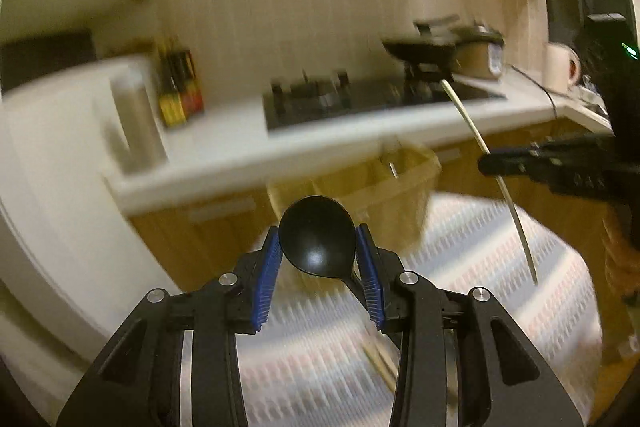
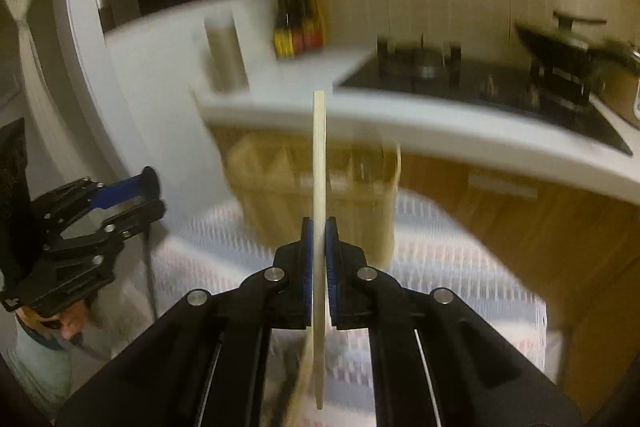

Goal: Organize utensils
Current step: 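Carry both to the beige holder and open both grippers to drop them in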

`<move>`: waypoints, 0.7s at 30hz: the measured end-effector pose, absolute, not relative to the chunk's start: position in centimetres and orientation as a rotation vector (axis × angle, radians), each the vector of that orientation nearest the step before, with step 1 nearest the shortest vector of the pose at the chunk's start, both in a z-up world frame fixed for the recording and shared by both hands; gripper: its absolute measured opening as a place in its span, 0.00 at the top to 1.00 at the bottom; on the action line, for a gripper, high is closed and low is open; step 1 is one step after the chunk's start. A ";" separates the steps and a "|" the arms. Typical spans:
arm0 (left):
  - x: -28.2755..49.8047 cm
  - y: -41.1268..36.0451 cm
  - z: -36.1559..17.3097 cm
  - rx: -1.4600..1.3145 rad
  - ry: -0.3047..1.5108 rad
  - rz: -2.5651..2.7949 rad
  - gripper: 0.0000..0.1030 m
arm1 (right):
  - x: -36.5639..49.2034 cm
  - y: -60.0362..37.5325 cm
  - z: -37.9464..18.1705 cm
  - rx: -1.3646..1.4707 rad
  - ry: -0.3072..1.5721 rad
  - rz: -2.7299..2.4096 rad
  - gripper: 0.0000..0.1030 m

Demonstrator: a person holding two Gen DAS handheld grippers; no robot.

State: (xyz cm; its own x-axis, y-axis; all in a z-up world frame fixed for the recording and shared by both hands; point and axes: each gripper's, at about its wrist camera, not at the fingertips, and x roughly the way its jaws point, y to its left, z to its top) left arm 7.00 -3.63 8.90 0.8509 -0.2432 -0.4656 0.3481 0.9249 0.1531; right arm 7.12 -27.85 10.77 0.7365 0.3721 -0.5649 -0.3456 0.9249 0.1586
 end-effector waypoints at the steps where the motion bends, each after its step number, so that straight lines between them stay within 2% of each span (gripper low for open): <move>1: 7.7 -4.2 10.0 0.249 0.417 -0.292 0.66 | 7.5 -27.9 11.4 0.062 0.594 0.395 0.96; 8: 12.8 -6.1 13.3 0.288 0.266 -0.209 0.65 | 11.7 -27.5 13.9 0.081 0.410 0.343 0.96; 14: 15.9 -7.4 12.7 0.360 0.179 -0.099 0.65 | 14.9 -26.6 14.8 0.052 0.284 0.288 0.96; 21: 19.1 -7.2 9.8 0.382 0.187 -0.057 0.65 | 18.0 -25.7 13.0 0.014 0.236 0.237 0.96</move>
State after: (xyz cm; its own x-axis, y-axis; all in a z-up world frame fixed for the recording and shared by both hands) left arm 19.12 -7.16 9.83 0.9812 -0.0196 -0.1922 0.0902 0.9264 0.3656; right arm 17.99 -25.70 12.96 0.9444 0.2347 -0.2302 -0.2313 0.9720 0.0420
